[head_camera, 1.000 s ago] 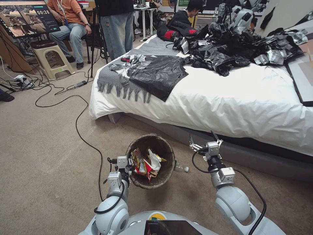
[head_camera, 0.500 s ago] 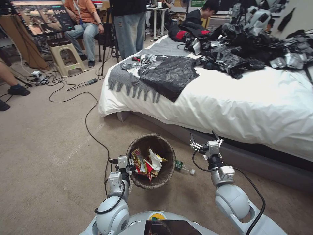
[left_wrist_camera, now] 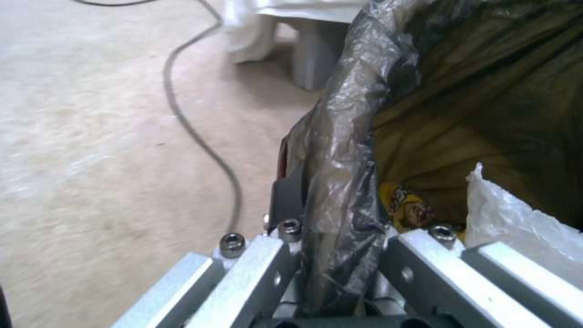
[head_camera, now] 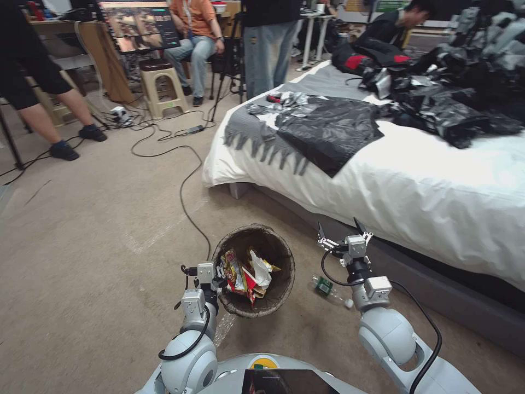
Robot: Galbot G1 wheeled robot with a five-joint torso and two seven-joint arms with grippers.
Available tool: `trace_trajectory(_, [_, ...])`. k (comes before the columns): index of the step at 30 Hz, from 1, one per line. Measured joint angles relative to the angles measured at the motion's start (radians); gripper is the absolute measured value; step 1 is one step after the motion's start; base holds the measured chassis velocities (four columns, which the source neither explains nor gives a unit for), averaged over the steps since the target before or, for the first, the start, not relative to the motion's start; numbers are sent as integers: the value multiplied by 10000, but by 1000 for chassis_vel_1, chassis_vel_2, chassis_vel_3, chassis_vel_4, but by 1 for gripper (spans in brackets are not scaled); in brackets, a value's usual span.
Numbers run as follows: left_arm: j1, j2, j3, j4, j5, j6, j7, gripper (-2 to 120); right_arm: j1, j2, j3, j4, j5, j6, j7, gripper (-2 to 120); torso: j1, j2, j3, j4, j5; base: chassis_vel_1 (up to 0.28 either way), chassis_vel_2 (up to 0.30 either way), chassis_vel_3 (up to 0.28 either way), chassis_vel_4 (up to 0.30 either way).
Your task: Pick up the trash bin, then pick up the garbage from the floor and place it into the trash bin.
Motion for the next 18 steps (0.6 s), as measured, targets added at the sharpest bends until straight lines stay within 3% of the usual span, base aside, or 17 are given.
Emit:
trace_trajectory(6, [20, -12, -19, -3, 161, -20, 9, 0, 71, 9, -40, -68, -11, -81, 110, 100, 0, 0, 0, 2, 1, 80, 82, 88, 88])
trace_trajectory(18, [32, -56, -29, 28, 319, -32, 34, 0, 336, -410, 76, -356, 383, -513, 220, 100, 0, 0, 0, -5, 1, 0, 0, 0, 0])
